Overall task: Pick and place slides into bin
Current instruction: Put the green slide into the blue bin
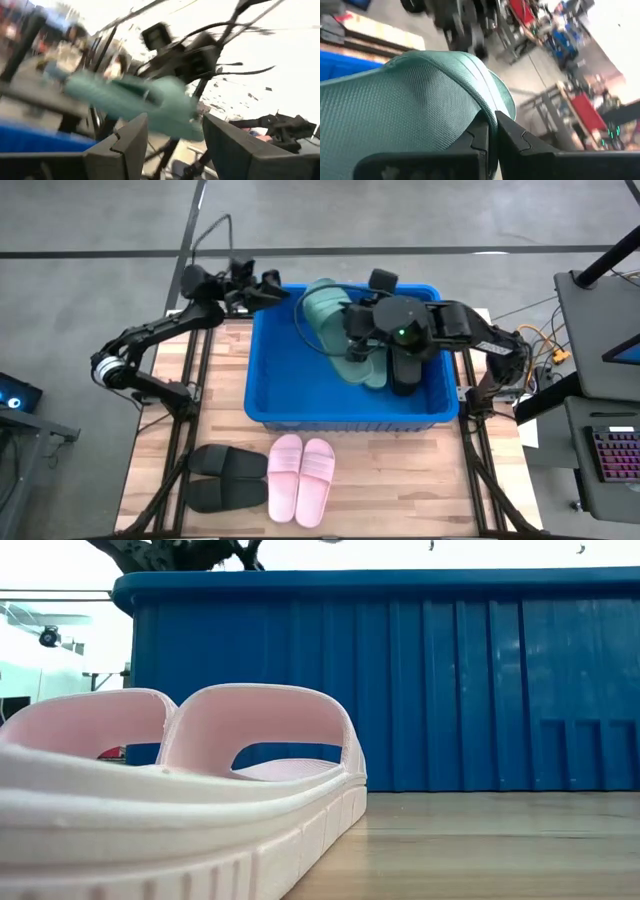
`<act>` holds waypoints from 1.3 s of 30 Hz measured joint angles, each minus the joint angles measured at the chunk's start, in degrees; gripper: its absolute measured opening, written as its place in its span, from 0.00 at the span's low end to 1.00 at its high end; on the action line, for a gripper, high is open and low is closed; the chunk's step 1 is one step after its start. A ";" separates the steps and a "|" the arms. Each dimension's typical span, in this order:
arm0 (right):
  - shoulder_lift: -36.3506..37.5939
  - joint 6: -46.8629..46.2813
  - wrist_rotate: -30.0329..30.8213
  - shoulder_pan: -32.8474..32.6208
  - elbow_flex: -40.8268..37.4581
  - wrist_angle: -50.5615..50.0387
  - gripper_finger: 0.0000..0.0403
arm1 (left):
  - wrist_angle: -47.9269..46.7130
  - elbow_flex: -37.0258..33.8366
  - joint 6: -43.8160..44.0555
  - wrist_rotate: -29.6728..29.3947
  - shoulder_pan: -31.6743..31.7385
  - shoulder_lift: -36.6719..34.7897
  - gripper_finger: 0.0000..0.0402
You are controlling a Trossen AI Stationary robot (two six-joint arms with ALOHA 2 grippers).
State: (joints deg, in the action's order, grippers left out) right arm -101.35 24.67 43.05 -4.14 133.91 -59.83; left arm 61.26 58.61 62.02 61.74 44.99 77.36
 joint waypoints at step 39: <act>5.36 -14.17 -7.24 13.05 -42.37 33.26 0.02 | -1.06 -1.03 0.63 2.98 11.83 -17.38 0.43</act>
State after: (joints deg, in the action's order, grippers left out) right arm -95.99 10.51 35.81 8.91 91.54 -26.57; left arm 60.20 57.58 62.64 64.72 56.82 59.98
